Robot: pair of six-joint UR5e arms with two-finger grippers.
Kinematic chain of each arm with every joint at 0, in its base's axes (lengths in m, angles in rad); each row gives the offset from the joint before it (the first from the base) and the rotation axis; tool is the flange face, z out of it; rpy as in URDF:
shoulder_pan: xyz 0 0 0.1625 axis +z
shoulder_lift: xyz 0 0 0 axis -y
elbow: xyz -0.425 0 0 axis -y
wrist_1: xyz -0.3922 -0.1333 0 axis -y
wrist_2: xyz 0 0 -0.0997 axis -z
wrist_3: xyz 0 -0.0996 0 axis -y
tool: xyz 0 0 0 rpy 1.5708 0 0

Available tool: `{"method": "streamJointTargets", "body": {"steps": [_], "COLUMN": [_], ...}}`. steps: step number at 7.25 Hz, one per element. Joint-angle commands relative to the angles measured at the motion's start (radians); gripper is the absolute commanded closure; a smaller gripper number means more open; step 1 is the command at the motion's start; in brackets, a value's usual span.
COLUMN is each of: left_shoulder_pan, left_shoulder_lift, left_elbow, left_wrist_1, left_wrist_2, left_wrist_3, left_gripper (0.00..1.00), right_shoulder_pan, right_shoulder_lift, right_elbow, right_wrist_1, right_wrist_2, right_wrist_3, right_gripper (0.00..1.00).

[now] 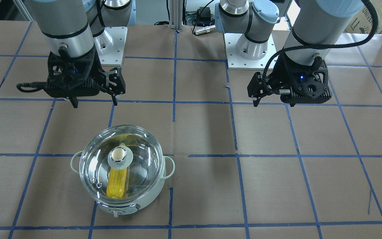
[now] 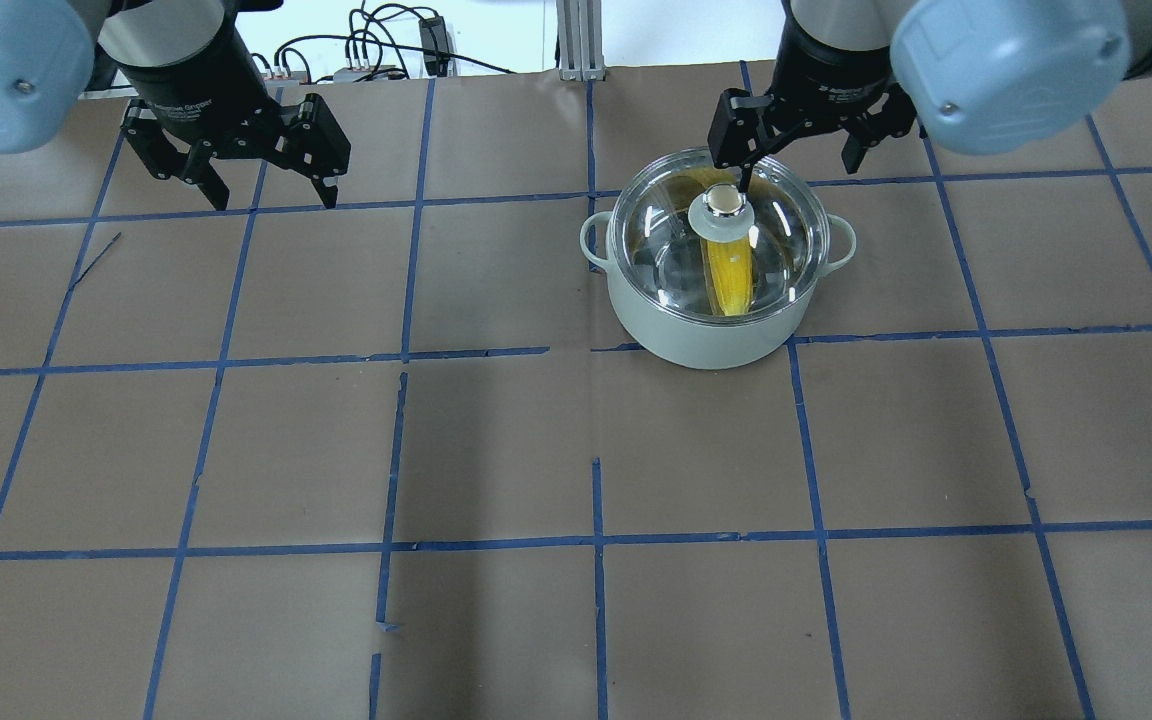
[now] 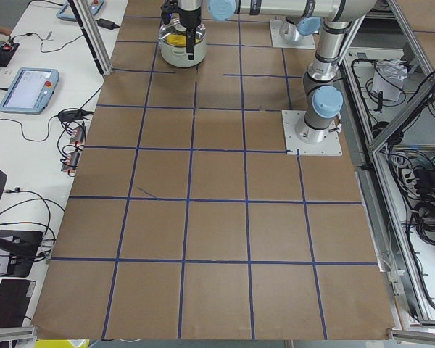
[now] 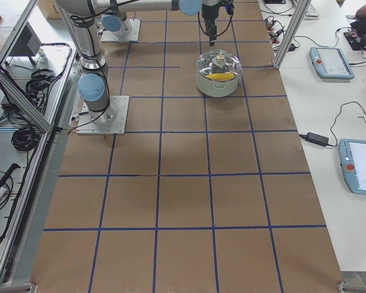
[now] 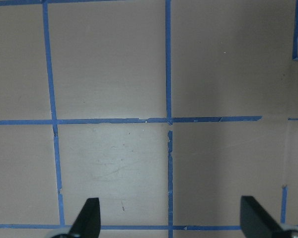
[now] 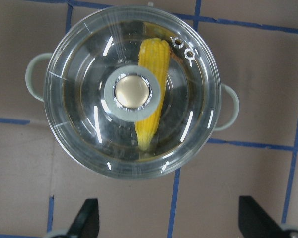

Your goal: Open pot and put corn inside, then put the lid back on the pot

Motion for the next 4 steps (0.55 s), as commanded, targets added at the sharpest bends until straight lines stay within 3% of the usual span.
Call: {"method": "streamJointTargets", "body": {"steps": [1,4], "left_shoulder_pan": [0.0,0.0], "left_shoulder_lift": [-0.002,-0.002], "left_elbow": [-0.001,-0.002], "left_wrist_1": [0.001,-0.003], "left_wrist_2": [0.0,0.003], "left_wrist_3": [-0.001,-0.005], "left_gripper": [0.0,0.0], "right_shoulder_pan": [-0.028,-0.045], "right_shoulder_lift": [-0.116,-0.137], "right_elbow": [0.145,0.151], "right_wrist_1": [0.009,-0.008], "right_wrist_2": [0.006,0.003], "right_wrist_3": [-0.005,-0.005], "right_gripper": [0.0,0.0]}}
